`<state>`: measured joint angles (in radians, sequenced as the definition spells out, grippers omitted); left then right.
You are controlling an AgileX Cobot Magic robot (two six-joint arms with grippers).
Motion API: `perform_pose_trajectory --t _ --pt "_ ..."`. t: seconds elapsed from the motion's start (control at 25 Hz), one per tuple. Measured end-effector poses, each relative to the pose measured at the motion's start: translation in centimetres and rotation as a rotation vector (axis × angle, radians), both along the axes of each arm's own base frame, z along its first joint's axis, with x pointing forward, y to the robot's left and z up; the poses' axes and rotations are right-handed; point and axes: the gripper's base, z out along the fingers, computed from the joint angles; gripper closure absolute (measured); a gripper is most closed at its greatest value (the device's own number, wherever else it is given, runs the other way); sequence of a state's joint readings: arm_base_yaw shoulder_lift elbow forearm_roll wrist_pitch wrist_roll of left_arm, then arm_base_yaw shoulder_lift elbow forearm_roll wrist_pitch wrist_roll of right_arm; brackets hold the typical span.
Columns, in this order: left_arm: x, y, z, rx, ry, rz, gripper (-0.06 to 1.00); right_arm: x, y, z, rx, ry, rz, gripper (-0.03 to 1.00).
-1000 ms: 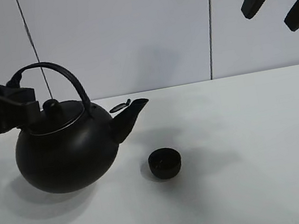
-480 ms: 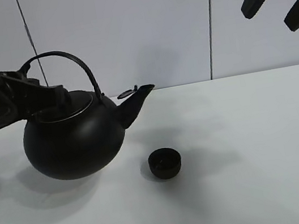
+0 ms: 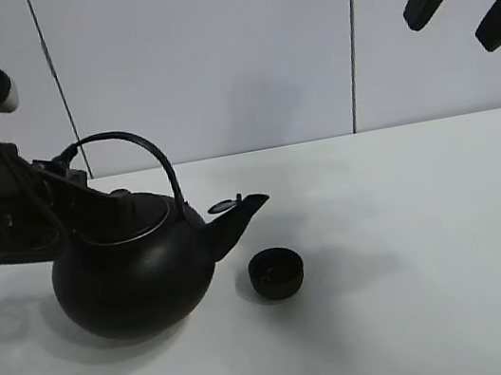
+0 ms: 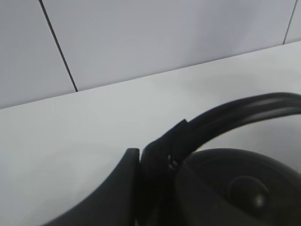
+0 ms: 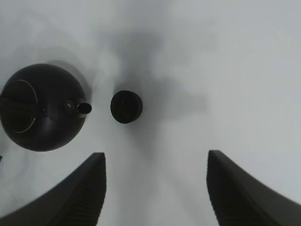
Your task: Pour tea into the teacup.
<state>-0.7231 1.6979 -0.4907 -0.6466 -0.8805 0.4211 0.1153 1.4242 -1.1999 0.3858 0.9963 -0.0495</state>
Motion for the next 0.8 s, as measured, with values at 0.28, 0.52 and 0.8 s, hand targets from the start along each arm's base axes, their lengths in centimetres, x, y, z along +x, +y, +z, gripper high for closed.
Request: perform_pose_trajectory --t 0.28,0.52,0.8 --pt "0.4 -0.3 0.1 0.020 -0.016 -0.008 0.83 0.2 0.0 0.1 0.001 -0.021 -0.009 0.54" --pt "0.5 -0.4 0.3 0.054 -0.048 -0.026 0.83 0.2 0.0 0.1 0.001 -0.022 -0.009 0.54" --pt "0.3 -1.0 0.5 0.105 -0.083 -0.115 0.83 0.2 0.0 0.1 0.001 -0.024 -0.010 0.54"
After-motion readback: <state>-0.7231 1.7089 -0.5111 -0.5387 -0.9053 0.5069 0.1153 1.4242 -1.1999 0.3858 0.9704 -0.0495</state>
